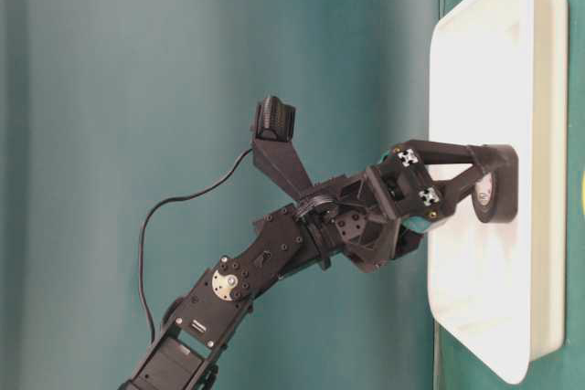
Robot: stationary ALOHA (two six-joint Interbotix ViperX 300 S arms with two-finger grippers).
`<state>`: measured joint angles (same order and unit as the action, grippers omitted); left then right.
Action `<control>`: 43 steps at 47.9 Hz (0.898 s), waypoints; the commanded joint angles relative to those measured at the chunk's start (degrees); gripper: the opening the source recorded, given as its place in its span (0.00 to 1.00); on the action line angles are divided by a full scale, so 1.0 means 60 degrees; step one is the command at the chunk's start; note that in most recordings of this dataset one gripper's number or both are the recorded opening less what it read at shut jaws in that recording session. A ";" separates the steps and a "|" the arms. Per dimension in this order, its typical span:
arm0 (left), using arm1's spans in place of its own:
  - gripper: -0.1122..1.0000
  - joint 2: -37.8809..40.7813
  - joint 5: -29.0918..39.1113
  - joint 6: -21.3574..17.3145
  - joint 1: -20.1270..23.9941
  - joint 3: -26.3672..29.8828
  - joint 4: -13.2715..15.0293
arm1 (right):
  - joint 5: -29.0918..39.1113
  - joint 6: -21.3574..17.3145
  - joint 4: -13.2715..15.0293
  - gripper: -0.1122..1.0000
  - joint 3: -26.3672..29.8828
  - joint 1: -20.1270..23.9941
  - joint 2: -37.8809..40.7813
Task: Pick up the tape from a random location and place it into the white case.
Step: 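Lower the black roll into the tray and open the left gripper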
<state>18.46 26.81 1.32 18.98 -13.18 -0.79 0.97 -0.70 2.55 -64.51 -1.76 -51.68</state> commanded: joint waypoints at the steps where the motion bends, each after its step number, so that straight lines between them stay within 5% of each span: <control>1: 0.95 -0.0249 -0.0029 -0.0015 -0.0015 0.0103 0.0000 | -0.0088 0.0000 0.0000 0.92 0.0220 -0.0015 0.0029; 43: 0.95 -0.2520 0.1729 -0.0073 -0.0645 0.1099 -0.0044 | -0.0044 -0.0029 0.0000 0.92 0.0293 -0.0015 -0.0015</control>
<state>5.54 37.18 0.97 15.29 -7.91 -0.88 0.97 -0.70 2.55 -64.42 -1.76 -51.86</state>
